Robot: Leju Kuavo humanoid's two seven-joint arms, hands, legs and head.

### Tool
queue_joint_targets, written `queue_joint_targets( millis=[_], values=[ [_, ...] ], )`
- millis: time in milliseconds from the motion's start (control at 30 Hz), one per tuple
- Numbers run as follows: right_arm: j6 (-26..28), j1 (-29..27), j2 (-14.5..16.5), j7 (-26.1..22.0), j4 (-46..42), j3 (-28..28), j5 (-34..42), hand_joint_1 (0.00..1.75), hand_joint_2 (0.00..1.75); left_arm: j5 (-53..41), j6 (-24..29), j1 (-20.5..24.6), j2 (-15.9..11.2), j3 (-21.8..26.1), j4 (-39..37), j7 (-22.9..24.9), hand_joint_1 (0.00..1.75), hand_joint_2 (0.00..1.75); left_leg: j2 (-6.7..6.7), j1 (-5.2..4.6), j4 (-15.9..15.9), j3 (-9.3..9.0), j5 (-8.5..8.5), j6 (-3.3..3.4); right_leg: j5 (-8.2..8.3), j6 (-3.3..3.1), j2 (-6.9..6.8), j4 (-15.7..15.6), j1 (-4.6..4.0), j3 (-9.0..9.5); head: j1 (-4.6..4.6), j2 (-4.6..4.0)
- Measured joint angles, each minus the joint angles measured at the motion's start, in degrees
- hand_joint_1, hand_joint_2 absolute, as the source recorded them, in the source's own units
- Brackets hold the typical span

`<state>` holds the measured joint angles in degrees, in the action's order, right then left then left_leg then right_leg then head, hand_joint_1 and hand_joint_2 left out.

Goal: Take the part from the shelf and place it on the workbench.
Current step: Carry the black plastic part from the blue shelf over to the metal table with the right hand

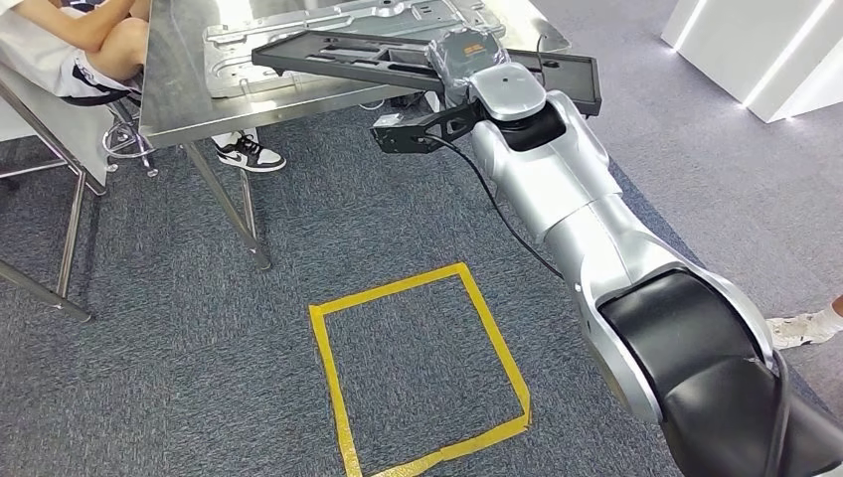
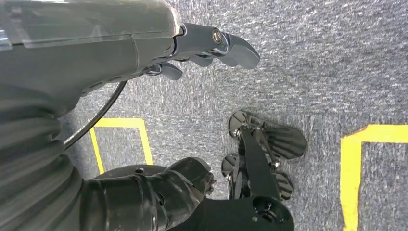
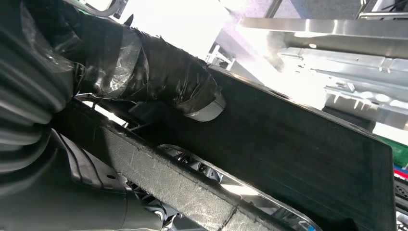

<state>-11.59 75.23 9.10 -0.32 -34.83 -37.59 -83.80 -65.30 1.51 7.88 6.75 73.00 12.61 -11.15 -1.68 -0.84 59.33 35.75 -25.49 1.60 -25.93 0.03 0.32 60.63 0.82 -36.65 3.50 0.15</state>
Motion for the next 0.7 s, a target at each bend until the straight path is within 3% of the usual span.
queue_joint_targets(
  millis=[67,133,233,300,367,433,600,633,700],
  values=[
    [0.4,0.0,0.1,0.4,0.0,0.0,0.0,1.75,1.75,-0.1,0.1,0.0,0.0,0.0,0.0,-0.1,0.00,1.75,0.07,0.01,-1.0,-0.65,0.36,0.69,0.22,0.54,0.03,-0.6,0.07,0.42,0.01,0.00],
    [0.4,0.4,0.2,0.5,0.0,0.0,0.0,1.75,1.75,-0.1,0.1,0.1,0.1,0.0,0.0,-0.2,0.00,1.75,0.25,0.31,-2.8,-1.89,1.12,1.37,-0.88,0.84,0.04,0.8,-0.02,-0.05,-0.03,0.00],
    [0.3,0.9,0.2,0.2,0.0,0.0,-0.1,1.75,1.75,-0.1,0.1,0.3,0.2,0.0,0.0,-0.3,0.00,1.75,0.45,0.52,-3.6,-2.62,1.32,1.66,-5.19,1.04,0.03,10.2,0.15,-4.69,-0.05,0.00],
    [0.3,0.8,0.2,0.2,0.2,0.0,-0.2,1.75,1.75,-0.1,0.1,0.4,0.3,0.0,0.0,-0.3,0.00,1.75,0.40,0.65,-3.2,-2.67,0.93,1.45,-5.24,1.40,-0.03,13.3,0.53,-6.62,-0.05,0.00],
    [0.2,0.8,0.2,0.2,0.3,0.0,-0.2,1.75,1.75,-0.1,0.1,0.3,0.3,0.0,0.0,-0.3,0.00,1.75,0.23,0.96,-2.1,-2.62,0.11,0.84,-1.63,1.81,-0.08,8.5,1.00,-4.59,-0.06,0.00],
    [0.2,1.0,0.3,0.2,0.4,0.0,-0.3,1.75,1.75,-0.2,0.1,0.3,0.3,0.0,0.0,-0.3,0.00,1.75,0.12,1.07,-0.5,-2.04,-1.00,-0.04,0.54,1.91,0.14,2.8,1.14,-1.81,-0.07,0.00],
    [-0.1,1.3,0.8,-0.3,0.6,0.0,-0.9,1.75,1.75,-0.6,0.1,0.4,0.3,0.0,0.0,-0.3,0.00,1.75,0.24,1.14,0.7,-0.97,-1.86,-1.41,0.31,0.35,0.25,1.1,0.86,-1.33,-0.15,0.00],
    [-0.2,1.4,1.0,-0.3,0.6,0.0,-1.0,1.75,1.75,-0.6,0.1,0.4,0.3,0.0,0.0,-0.3,0.00,1.75,0.51,1.19,1.8,-0.48,-2.59,-1.67,0.37,0.00,0.19,0.9,0.97,-1.19,-0.15,0.00],
    [-0.6,1.9,1.4,-0.4,0.7,0.0,-1.1,1.75,1.75,-0.6,0.1,0.4,0.4,0.0,0.0,-0.3,0.00,1.75,1.10,1.38,7.5,2.19,-5.39,-2.21,0.34,-0.50,0.06,0.7,1.03,-0.91,-0.13,0.00]
  ],
)
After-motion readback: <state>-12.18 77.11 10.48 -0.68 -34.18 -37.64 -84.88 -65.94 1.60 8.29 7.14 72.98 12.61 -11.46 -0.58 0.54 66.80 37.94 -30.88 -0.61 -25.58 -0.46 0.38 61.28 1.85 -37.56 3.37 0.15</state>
